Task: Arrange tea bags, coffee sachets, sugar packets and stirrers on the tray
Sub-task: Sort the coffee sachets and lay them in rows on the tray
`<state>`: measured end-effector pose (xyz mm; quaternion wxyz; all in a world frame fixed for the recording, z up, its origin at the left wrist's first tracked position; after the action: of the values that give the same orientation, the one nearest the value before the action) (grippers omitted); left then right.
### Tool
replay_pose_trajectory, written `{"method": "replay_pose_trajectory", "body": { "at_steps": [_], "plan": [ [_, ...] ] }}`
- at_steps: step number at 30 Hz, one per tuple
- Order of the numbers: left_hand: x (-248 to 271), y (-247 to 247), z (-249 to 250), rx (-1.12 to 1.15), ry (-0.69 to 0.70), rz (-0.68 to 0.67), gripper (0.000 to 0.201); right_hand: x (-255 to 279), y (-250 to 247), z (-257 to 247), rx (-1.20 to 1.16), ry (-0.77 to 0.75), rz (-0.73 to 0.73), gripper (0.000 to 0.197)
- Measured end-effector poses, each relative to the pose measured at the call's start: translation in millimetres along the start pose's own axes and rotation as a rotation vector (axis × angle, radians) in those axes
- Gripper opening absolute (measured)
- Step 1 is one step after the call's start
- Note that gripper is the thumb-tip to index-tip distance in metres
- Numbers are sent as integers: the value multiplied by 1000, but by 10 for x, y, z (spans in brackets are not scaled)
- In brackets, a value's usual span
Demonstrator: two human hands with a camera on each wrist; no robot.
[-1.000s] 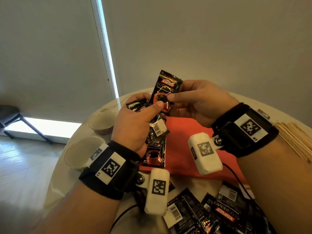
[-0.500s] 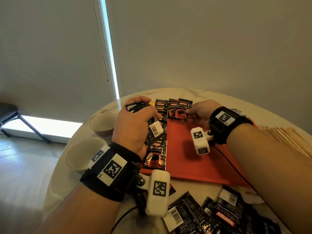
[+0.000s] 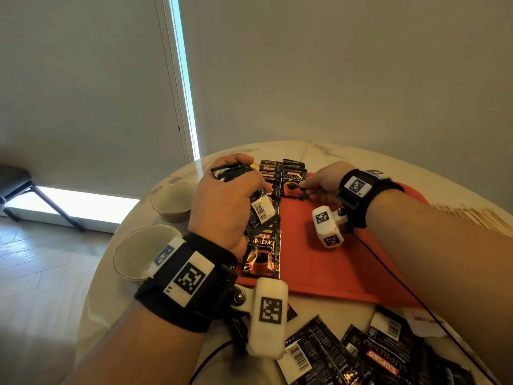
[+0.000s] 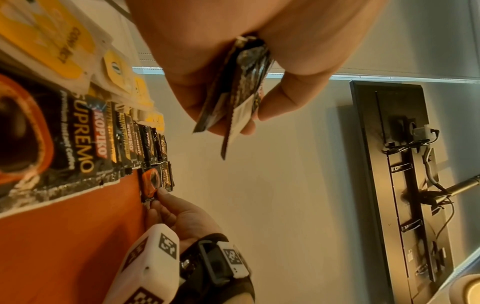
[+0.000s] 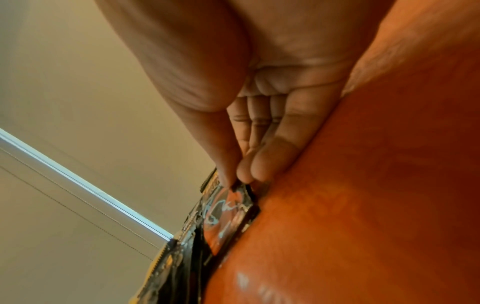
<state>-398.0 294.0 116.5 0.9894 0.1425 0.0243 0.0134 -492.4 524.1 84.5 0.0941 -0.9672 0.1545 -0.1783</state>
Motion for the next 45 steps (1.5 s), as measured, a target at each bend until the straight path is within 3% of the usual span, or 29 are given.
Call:
{"method": "replay_pose_trajectory", "body": {
  "at_steps": [9, 16, 20, 25, 31, 33, 36, 38, 42, 45],
  "plan": [
    [7, -3, -1, -17, -5, -6, 40, -32, -10, -2, 1, -23, 18, 11],
    [-33, -12, -41, 53, -52, 12, 33, 157, -103, -16, -220, -94, -10, 6],
    [-40, 21, -65, 104, -43, 20, 36, 650, -5, -164, -297, -294, -227, 7],
    [-18, 28, -50, 128, -12, 36, 33, 1222, 229, -250, -340, -357, -556, 26],
    [54, 60, -46, 25, -13, 20, 19, 1368, 257, -321, 27, -639, -496, 10],
    [94, 91, -39, 59, -71, -11, 47, 1377, 285, -323, 11, -592, -526, 14],
    [93, 102, -30, 92, -108, -79, 77, 1375, 326, -323, -5, -519, -584, 43],
    [80, 91, 4, 63, -67, -104, 72, 1380, 316, -333, -48, -493, -606, 46],
    [57, 48, 66, 25, 72, -77, 32, 1356, 212, -350, -273, -430, -608, 32],
    [31, 19, 42, -58, 142, -84, 46, 1318, 173, -353, -405, -418, -595, 46]
  ]
}}
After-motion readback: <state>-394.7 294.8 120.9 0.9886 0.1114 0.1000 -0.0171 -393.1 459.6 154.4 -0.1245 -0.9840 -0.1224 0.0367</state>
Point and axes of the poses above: each hand's wrist, its own x-axis away from the middle knuckle, its own y-axis out of the palm, z = x × y, the point moved 4 cm from there along -x, towards the middle knuckle, and after that the axes turned 7 degrees about -x, right-handed, at the moved point
